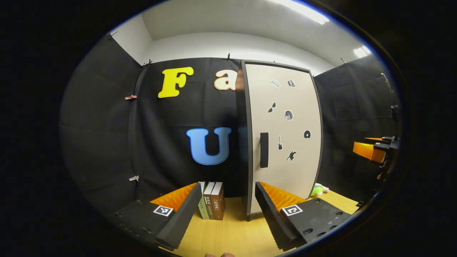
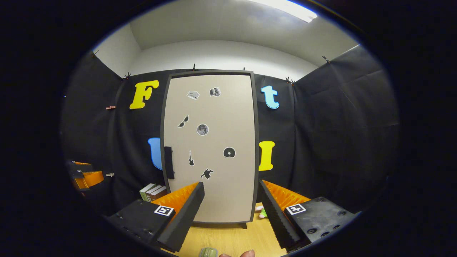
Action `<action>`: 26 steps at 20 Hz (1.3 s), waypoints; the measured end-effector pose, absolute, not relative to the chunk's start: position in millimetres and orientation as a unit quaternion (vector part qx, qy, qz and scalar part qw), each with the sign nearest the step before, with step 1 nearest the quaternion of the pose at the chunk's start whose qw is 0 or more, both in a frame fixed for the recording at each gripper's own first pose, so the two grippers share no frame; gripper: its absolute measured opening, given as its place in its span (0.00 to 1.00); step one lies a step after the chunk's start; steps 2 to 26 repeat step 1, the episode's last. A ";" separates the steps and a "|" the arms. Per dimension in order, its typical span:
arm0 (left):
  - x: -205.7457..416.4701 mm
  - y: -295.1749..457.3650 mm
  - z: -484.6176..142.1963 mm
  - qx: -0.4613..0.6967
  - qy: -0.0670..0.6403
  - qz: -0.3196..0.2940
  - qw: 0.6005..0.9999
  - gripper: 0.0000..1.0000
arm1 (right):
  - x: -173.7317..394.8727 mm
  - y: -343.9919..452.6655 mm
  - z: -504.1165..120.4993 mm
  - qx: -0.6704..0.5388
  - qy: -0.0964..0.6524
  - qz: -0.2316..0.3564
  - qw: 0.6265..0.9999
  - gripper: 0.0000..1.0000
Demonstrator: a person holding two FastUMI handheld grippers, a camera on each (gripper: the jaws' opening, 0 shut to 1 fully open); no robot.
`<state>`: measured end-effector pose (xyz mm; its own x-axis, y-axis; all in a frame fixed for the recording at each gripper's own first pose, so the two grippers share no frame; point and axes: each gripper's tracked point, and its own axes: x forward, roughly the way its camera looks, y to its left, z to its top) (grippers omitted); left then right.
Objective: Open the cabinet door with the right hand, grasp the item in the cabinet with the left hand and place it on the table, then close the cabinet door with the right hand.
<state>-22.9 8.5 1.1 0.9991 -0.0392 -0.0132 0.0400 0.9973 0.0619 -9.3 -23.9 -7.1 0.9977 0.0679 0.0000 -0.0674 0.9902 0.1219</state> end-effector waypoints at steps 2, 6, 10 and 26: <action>-23.3 7.5 0.6 0.030 0.006 -0.021 0.999 0.95 | -9.3 -24.9 -6.5 0.061 0.000 0.033 0.998 0.98; -23.3 7.5 0.6 0.030 0.006 -0.021 0.999 0.95 | -9.3 -24.9 -6.5 0.061 0.000 0.033 0.998 0.98; -23.3 7.5 0.6 0.030 0.006 -0.021 0.999 0.95 | -9.3 -24.9 -6.5 0.061 0.000 0.033 0.998 0.98; -23.3 7.5 0.6 0.030 0.006 -0.021 0.999 0.95 | -9.3 -24.9 -6.5 0.061 0.000 0.033 0.998 0.98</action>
